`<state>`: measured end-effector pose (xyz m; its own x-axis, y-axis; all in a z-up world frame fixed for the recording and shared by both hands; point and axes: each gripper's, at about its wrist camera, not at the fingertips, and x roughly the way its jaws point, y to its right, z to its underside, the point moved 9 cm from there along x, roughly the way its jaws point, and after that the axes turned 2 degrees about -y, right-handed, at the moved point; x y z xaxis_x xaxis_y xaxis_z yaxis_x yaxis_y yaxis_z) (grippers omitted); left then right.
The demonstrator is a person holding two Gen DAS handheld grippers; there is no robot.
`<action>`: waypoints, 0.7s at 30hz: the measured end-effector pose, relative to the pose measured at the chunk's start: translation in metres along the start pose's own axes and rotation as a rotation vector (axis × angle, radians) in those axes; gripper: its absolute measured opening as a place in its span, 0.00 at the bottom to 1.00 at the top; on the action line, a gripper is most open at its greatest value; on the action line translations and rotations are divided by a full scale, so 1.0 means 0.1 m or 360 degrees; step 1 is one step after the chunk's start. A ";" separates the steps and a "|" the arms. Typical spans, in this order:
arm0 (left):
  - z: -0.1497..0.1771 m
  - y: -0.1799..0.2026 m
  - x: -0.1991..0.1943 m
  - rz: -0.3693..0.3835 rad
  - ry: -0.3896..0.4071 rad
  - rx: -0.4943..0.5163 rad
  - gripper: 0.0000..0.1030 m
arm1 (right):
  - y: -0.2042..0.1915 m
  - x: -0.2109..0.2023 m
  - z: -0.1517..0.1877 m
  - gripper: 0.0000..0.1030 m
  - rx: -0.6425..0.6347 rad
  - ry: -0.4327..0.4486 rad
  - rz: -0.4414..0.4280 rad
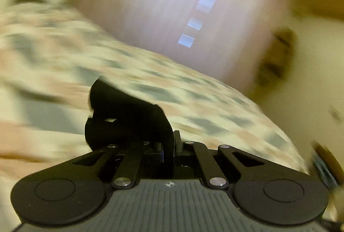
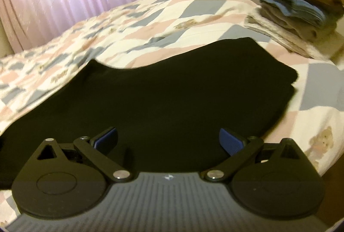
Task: Fold clothes
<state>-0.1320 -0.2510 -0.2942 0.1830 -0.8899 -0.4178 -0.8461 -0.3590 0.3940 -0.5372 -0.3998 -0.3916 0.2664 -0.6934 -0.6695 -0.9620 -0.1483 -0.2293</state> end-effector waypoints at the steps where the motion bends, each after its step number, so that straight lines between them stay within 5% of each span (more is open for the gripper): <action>1: 0.11 0.36 0.14 0.0076 -0.0042 0.0085 0.03 | 0.07 -0.02 -0.02 0.97 0.0024 0.0013 -0.0007; 5: 0.81 1.61 0.75 0.0327 -0.0294 0.0399 0.08 | 0.48 -0.15 -0.10 0.97 0.0129 0.0068 0.0021; 6: 1.04 1.87 0.90 0.0371 -0.0375 0.0474 0.19 | 0.58 -0.17 -0.09 0.97 0.0162 0.0063 0.0019; 10: 1.94 2.34 1.21 0.0286 -0.0608 0.0863 0.26 | 0.93 -0.22 -0.05 0.97 0.0289 0.0039 -0.0010; 14: 1.93 2.43 0.95 0.0473 -0.0603 0.0819 0.47 | 0.99 -0.11 -0.03 0.97 0.0465 0.0020 -0.0233; 16: 1.76 2.30 0.71 0.0537 -0.0601 0.0758 0.47 | 0.88 -0.01 -0.07 0.97 0.0556 0.0002 -0.0451; 21: 1.31 1.77 0.53 0.0387 -0.0531 0.0643 0.47 | 0.36 0.34 -0.18 0.91 0.0720 -0.0155 -0.0967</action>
<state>-0.3380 -0.3251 -0.3538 -0.1533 -0.7728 -0.6158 -0.9801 0.0392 0.1948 -0.5636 -0.4416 -0.4093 0.7655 -0.5138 -0.3874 -0.5317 -0.1660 -0.8305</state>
